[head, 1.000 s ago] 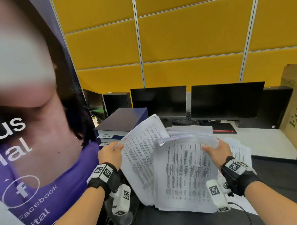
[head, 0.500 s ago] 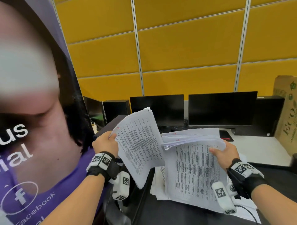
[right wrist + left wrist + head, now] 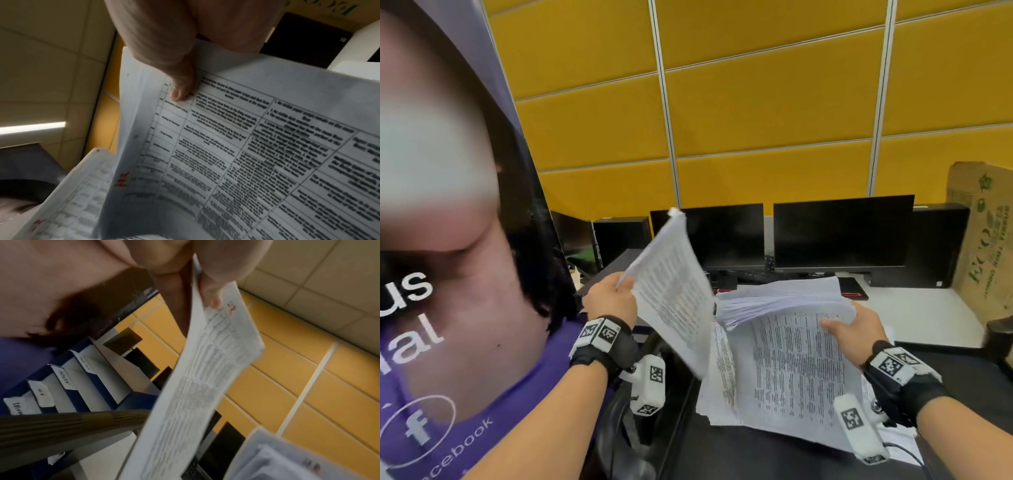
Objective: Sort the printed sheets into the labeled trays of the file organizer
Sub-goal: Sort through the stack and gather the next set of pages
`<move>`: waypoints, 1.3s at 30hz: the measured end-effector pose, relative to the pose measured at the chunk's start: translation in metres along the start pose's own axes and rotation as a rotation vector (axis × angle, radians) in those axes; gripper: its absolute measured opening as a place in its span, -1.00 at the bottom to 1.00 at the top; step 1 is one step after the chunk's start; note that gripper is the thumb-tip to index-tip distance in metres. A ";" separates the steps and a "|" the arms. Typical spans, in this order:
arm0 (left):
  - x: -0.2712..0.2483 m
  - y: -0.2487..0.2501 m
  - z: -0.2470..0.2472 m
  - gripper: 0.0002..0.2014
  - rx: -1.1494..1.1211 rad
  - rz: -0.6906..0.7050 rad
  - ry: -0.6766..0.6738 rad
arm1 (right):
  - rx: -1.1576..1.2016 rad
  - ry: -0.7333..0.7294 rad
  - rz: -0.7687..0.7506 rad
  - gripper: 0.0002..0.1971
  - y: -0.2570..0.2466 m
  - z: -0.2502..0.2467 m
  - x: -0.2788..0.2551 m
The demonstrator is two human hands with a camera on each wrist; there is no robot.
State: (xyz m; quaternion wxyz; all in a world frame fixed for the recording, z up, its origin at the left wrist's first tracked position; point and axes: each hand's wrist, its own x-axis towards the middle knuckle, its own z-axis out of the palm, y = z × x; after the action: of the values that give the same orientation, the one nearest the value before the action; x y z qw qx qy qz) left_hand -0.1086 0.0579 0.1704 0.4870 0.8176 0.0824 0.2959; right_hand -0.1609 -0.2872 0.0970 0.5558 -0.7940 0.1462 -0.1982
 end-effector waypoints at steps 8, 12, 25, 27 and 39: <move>-0.035 -0.004 0.043 -0.79 -0.185 0.062 -0.551 | -0.017 -0.153 -0.082 -0.72 -0.019 0.021 -0.007; -0.049 -0.013 0.049 -0.80 -0.146 0.073 -0.615 | 0.007 -0.175 -0.048 -0.80 -0.015 0.022 -0.015; -0.066 -0.043 0.075 -0.43 -0.223 0.139 -0.825 | 0.170 0.031 0.049 -0.81 0.001 0.032 -0.009; -0.065 -0.039 0.079 -0.56 -0.277 0.234 -0.679 | 0.208 0.043 -0.001 -0.83 -0.004 0.035 -0.014; -0.087 -0.050 0.083 -0.74 -0.421 0.003 -0.313 | 0.128 -0.164 -0.023 -0.38 -0.010 0.056 -0.026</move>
State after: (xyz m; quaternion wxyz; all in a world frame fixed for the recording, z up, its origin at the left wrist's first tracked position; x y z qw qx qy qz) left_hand -0.1251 -0.0152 0.0638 0.6529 0.7341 -0.0585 0.1770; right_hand -0.1569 -0.2256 0.0851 0.6132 -0.7720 0.0782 -0.1479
